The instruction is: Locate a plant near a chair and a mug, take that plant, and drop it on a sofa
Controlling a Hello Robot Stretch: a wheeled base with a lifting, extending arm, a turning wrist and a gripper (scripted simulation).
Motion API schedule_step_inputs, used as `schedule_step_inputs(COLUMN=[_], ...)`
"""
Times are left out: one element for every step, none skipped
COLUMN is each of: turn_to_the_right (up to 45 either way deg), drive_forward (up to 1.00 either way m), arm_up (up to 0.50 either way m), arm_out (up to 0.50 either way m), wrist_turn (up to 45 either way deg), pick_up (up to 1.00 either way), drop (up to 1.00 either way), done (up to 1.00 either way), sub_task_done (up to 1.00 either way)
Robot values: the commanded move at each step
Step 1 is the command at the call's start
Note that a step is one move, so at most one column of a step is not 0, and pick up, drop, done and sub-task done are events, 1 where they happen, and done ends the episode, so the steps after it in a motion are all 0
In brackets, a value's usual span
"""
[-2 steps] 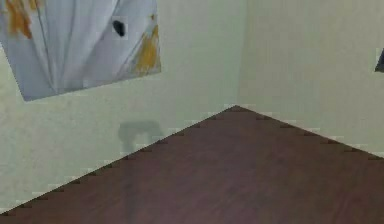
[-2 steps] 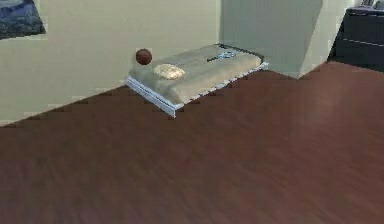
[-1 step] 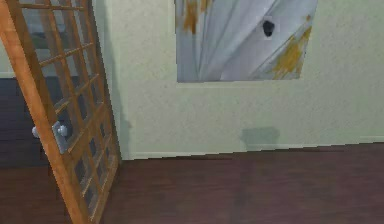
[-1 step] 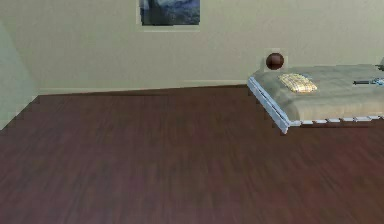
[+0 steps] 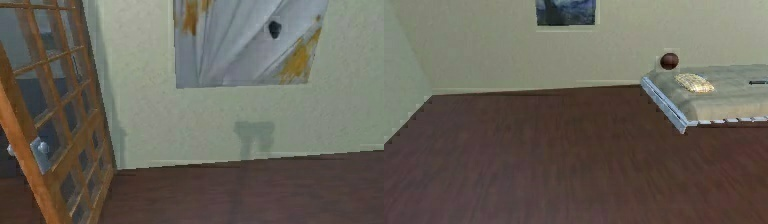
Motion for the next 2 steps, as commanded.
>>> schedule_step_inputs(turn_to_the_right=[-45.0, -3.0], drive_forward=[0.00, 0.00], arm_up=[0.00, 0.00], arm_out=[0.00, 0.00], wrist_turn=[0.0, 0.0], pick_up=[0.00, 0.00], drop=[0.00, 0.00], done=[0.00, 0.00], sub_task_done=[0.00, 0.00])
